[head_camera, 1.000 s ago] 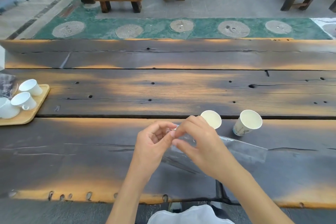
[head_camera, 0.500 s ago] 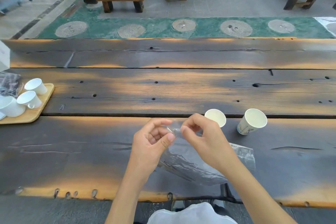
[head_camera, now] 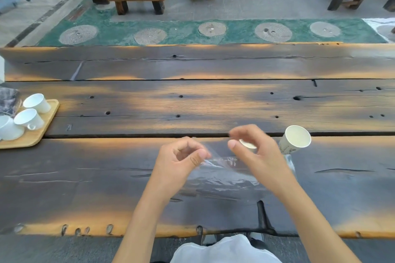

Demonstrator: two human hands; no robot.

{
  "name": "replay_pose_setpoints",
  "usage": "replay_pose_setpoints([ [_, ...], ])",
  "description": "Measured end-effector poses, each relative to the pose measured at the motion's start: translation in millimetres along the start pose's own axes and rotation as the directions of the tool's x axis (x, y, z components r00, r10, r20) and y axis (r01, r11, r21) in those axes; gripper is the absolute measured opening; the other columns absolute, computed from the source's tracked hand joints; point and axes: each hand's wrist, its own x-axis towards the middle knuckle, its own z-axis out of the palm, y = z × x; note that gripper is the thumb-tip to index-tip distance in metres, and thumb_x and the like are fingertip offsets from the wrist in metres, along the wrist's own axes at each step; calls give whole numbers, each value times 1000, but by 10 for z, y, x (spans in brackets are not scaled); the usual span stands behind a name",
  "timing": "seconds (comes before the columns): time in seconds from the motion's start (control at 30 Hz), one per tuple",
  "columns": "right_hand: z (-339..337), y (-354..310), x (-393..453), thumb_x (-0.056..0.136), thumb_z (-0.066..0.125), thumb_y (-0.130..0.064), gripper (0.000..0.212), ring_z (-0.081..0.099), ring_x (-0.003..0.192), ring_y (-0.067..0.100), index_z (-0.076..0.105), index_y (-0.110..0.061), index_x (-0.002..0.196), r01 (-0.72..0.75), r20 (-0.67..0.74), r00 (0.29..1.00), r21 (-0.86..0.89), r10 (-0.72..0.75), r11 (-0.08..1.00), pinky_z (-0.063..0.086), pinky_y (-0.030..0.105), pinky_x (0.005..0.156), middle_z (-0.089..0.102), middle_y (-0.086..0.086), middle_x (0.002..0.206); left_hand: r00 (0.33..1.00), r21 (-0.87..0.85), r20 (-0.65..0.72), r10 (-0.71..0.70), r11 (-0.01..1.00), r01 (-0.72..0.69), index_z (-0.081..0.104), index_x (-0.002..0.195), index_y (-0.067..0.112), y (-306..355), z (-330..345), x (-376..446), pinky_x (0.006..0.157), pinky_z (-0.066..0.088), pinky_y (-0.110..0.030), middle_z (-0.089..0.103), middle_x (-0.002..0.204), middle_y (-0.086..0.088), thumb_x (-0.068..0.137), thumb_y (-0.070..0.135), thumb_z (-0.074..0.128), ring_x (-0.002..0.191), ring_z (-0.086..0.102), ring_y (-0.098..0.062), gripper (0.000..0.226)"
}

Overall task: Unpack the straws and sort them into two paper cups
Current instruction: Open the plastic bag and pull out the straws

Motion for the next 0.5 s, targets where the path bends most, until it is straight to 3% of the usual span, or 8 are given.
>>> replay_pose_setpoints([
  [0.07, -217, 212, -15, 91, 68, -19, 22, 61, 108, 0, 65, -28, 111, -91, -164, 982, 22, 93, 996, 45, 19, 93, 69, -12, 111, 999, -55, -36, 8, 998, -10, 71, 83, 1, -3, -41, 14, 70, 53, -23, 74, 81, -5, 87, 21, 72, 76, 66, -10, 20],
  [0.13, -414, 449, -73, 92, 67, -20, 29, 64, 106, -1, 61, -25, 121, -180, -241, 948, 141, 210, 974, 47, 24, 90, 71, -8, 113, 997, -99, -72, 6, 995, -13, 69, 85, -4, -9, -70, 27, 70, 53, -21, 73, 79, -2, 88, 20, 69, 76, 65, -11, 23],
  [0.2, -521, 640, -157, 88, 71, -36, 38, 68, 102, 4, 62, -25, 123, -244, -203, 929, 289, 308, 926, 49, 31, 90, 73, -2, 112, 994, -144, -106, -7, 990, -9, 68, 86, -5, -16, -80, 47, 67, 53, -22, 73, 78, -2, 89, 18, 67, 75, 65, -12, 24],
  [0.3, -537, 824, -275, 59, 80, -69, 77, 74, 94, 26, 69, -13, 111, -267, -83, 935, 473, 344, 840, 53, 39, 92, 77, 14, 101, 987, -231, -160, -34, 973, -4, 67, 86, -4, -38, -71, 88, 65, 53, -23, 73, 77, -4, 90, 18, 69, 72, 63, -15, 22],
  [0.33, -519, 835, -293, 54, 82, -71, 79, 73, 87, 28, 72, -10, 102, -255, -62, 944, 484, 324, 837, 53, 37, 88, 76, 16, 94, 982, -251, -183, -44, 968, -4, 67, 86, -3, -45, -67, 101, 64, 53, -23, 73, 77, -5, 89, 18, 69, 72, 63, -15, 21],
  [0.43, -479, 793, -256, 52, 87, -65, 57, 62, 70, 22, 75, -13, 74, -222, -67, 954, 496, 292, 839, 52, 31, 75, 70, 8, 74, 969, -272, -238, -72, 962, 5, 69, 83, 5, -56, -61, 126, 62, 53, -23, 71, 76, -4, 86, 20, 68, 72, 62, -14, 16],
  [0.5, -474, 744, -219, 54, 87, -62, 53, 58, 67, 17, 73, -14, 69, -197, -84, 958, 507, 276, 839, 51, 29, 73, 66, 2, 69, 964, -283, -248, -98, 959, 24, 72, 78, 14, -59, -73, 137, 61, 52, -23, 70, 75, -2, 86, 23, 65, 73, 61, -15, 13],
])
